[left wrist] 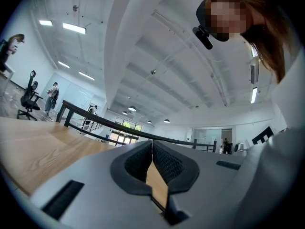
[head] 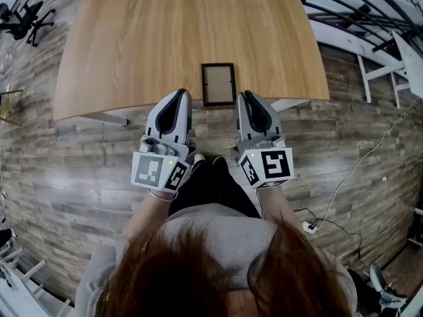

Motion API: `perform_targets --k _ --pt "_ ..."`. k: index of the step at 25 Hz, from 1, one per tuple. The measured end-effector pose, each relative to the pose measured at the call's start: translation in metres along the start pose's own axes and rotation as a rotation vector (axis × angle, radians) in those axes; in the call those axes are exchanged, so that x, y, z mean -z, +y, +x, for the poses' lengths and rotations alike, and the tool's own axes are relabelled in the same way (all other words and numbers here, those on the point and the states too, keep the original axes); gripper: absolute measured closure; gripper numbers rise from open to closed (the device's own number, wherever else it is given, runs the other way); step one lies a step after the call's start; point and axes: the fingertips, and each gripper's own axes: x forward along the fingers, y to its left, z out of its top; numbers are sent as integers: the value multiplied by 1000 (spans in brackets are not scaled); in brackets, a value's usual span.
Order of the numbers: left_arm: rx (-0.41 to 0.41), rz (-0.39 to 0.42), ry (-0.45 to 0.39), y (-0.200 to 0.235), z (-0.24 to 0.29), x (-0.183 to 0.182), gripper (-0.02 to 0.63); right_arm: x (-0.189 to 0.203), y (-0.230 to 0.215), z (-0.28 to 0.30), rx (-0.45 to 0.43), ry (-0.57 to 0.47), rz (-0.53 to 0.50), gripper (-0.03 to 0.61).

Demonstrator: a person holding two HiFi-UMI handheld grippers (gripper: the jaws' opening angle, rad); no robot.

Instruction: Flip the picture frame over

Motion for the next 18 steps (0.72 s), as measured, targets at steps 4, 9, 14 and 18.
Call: perform_targets --k 4,9,14,18 --pt "-16 -12 24 4 6 13 604 32 -16 7 -73 15 310 546" --pt "-23 -25 67 10 5 32 606 91 -19 13 -50 127 393 467" --pt "-22 -33 98 14 5 47 606 144 -20 17 4 233 419 444" --pt "-20 -37 118 16 2 54 606 161 -19 19 29 257 444 438"
